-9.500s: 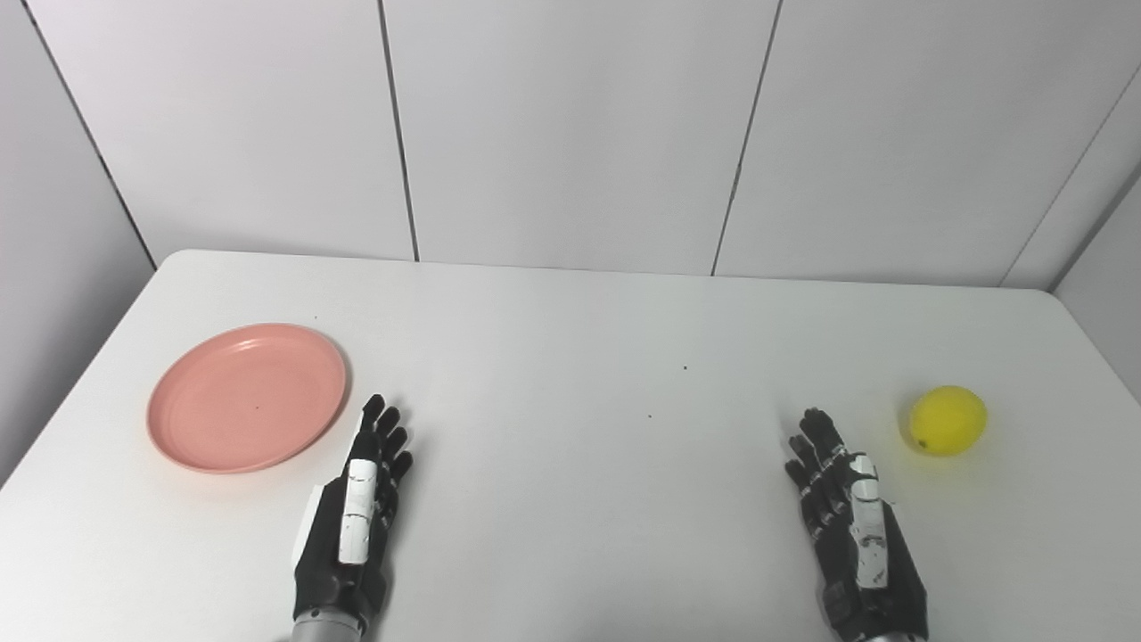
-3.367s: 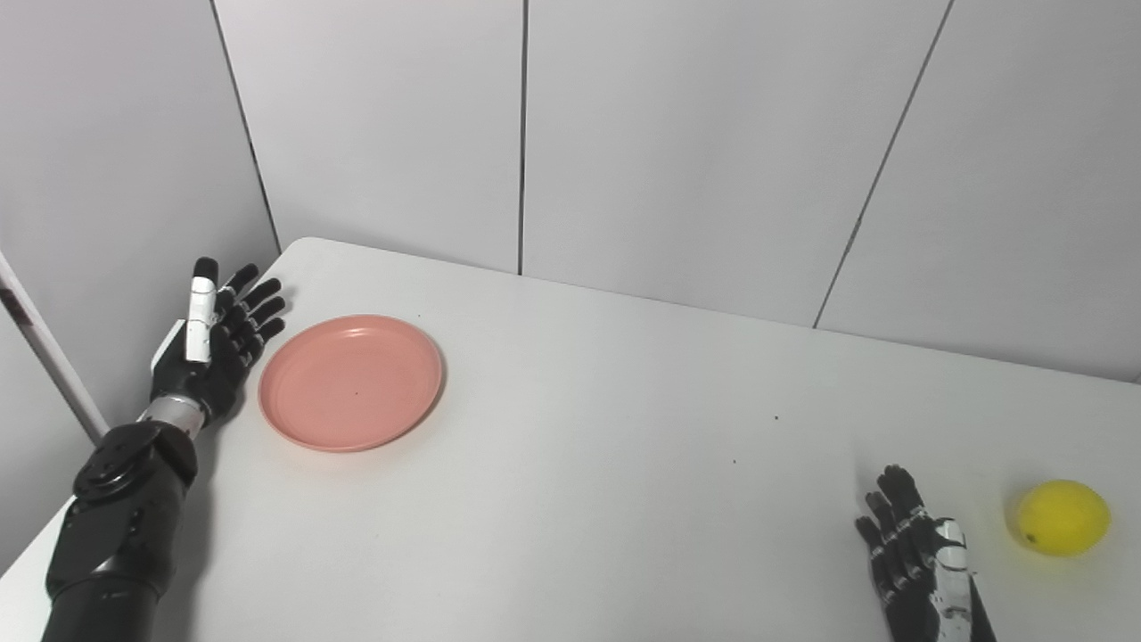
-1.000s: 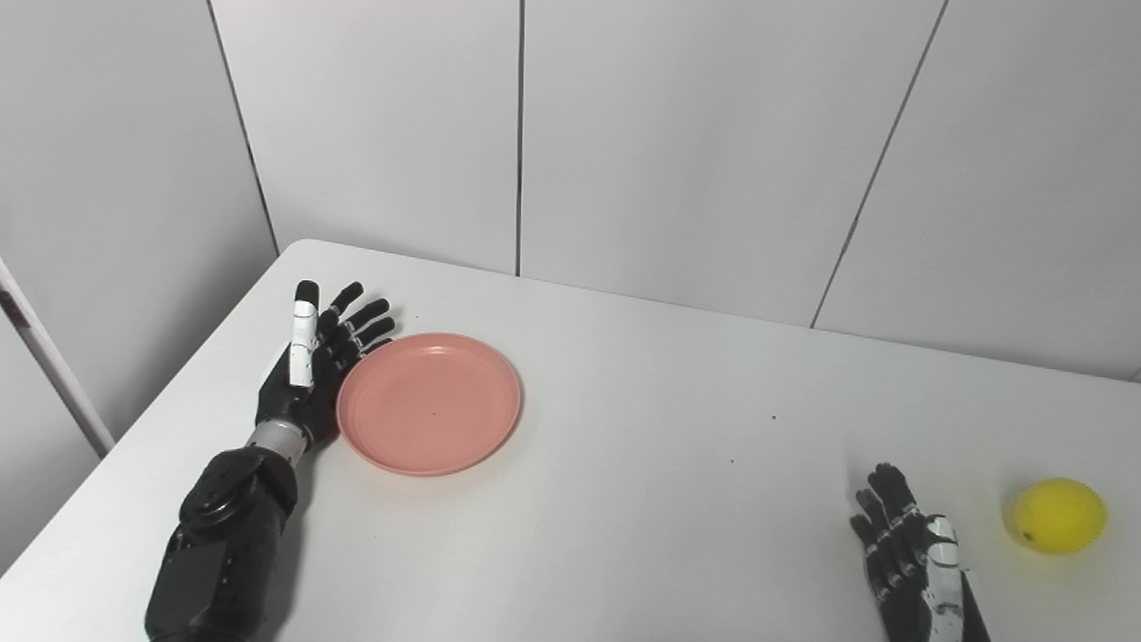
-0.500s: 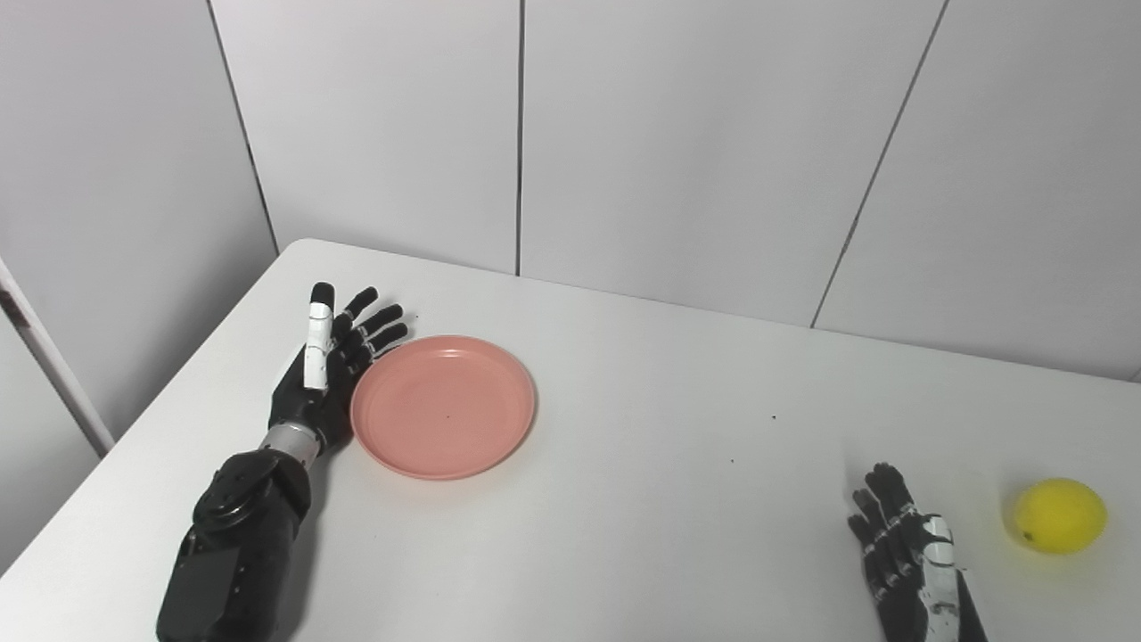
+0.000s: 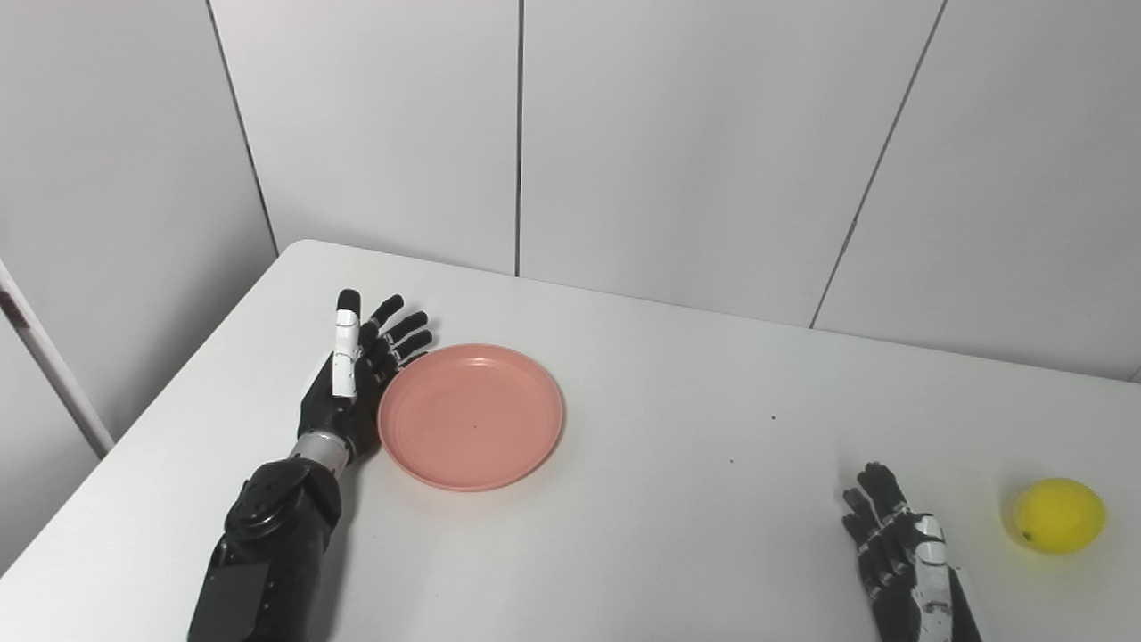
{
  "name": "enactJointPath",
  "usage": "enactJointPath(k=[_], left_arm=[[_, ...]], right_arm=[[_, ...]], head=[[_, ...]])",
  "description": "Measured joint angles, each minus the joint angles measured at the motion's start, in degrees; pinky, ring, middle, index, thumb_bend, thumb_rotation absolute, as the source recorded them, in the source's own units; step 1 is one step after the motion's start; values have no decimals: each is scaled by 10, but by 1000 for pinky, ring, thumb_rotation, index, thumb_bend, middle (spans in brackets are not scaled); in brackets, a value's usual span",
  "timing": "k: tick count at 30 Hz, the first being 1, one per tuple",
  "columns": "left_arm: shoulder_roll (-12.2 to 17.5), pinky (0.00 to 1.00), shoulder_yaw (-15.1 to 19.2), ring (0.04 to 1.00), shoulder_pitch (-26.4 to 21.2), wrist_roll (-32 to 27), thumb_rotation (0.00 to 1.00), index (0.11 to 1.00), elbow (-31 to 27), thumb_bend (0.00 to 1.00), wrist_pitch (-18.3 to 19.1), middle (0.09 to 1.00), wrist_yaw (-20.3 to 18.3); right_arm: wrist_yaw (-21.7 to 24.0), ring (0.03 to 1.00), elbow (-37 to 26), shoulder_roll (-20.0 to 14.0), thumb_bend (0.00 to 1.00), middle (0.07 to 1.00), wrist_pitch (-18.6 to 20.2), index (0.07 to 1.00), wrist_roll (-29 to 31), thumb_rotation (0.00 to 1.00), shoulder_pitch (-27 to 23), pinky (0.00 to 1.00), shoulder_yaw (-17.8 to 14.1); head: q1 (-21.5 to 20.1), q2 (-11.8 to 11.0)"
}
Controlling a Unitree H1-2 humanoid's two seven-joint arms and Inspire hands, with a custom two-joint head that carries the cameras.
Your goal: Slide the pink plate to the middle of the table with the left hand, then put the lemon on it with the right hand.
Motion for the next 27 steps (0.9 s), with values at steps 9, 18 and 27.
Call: enactJointPath(k=[9, 18, 27], left_arm=[[-31, 862, 1, 860, 1, 0, 961, 896, -12, 874, 0, 843, 20], [-53, 840, -11, 839, 5, 15, 960, 885, -28, 874, 0, 830, 41], [-59, 839, -26, 833, 6, 37, 974, 882, -30, 852, -2, 823, 44]], right_arm=[[-2, 962, 0, 3, 757, 960, 0, 927, 0, 984, 0, 1000, 2], [-3, 964, -3, 6, 750, 962, 1, 928, 0, 991, 0, 1000, 7], [-5, 956, -6, 9, 758, 954, 2, 917, 0, 985, 1, 1000, 10]], head=[[-2, 1], [-5, 4], [-7, 5]])
